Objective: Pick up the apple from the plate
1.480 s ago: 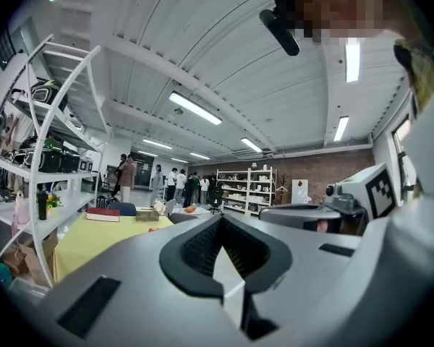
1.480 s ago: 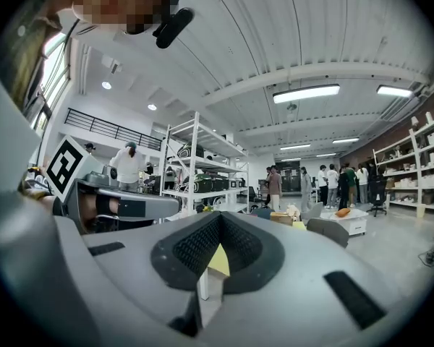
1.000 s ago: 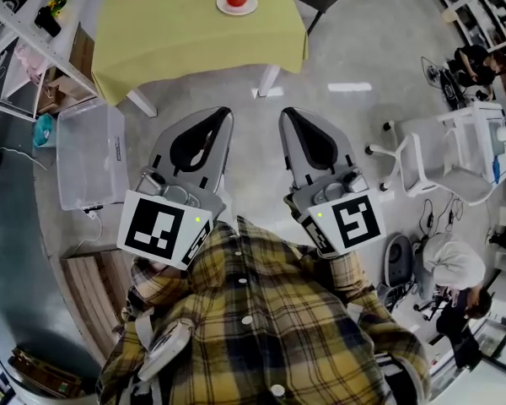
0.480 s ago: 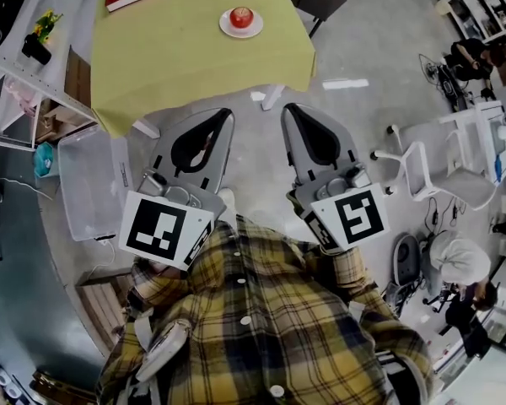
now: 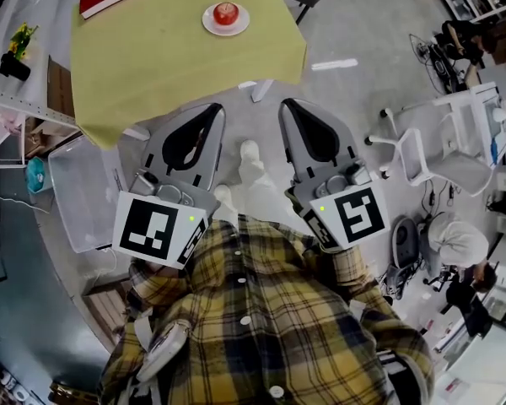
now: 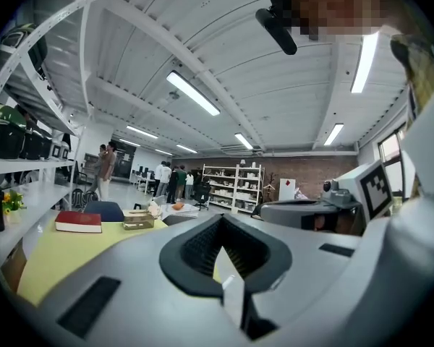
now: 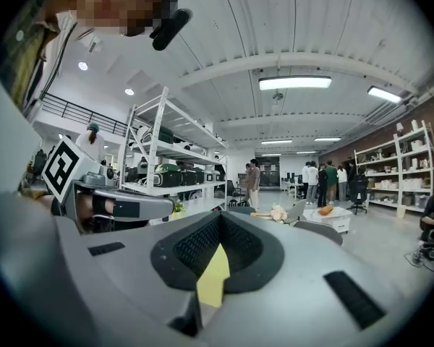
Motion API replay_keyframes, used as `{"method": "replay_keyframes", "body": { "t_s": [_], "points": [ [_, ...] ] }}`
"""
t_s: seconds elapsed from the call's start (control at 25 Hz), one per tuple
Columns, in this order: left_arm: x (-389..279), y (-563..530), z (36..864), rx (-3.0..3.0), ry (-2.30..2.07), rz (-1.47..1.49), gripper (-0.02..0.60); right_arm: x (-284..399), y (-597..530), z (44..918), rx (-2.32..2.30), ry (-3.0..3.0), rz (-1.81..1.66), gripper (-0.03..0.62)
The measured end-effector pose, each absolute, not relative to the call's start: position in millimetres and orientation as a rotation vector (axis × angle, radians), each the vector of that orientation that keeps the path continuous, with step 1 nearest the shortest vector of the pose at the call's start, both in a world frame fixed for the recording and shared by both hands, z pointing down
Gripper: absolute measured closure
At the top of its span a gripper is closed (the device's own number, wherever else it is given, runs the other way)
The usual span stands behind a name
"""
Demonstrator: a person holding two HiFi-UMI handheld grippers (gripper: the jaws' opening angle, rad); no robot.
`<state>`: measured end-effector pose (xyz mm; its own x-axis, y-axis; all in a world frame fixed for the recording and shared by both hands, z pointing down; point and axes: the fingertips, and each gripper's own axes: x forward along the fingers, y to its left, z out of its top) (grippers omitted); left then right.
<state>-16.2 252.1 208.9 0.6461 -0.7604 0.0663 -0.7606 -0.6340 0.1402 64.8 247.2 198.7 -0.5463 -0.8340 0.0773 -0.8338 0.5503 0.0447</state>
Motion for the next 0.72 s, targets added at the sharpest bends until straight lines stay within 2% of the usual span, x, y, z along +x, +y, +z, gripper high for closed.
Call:
{"method": "replay_keyframes", "body": {
  "t_s": [0.72],
  "points": [
    [26, 79, 193, 2.634, -1.466, -0.068, 0.577, 106, 69, 186, 1.245, -2.781, -0.061, 0.597]
  ]
}}
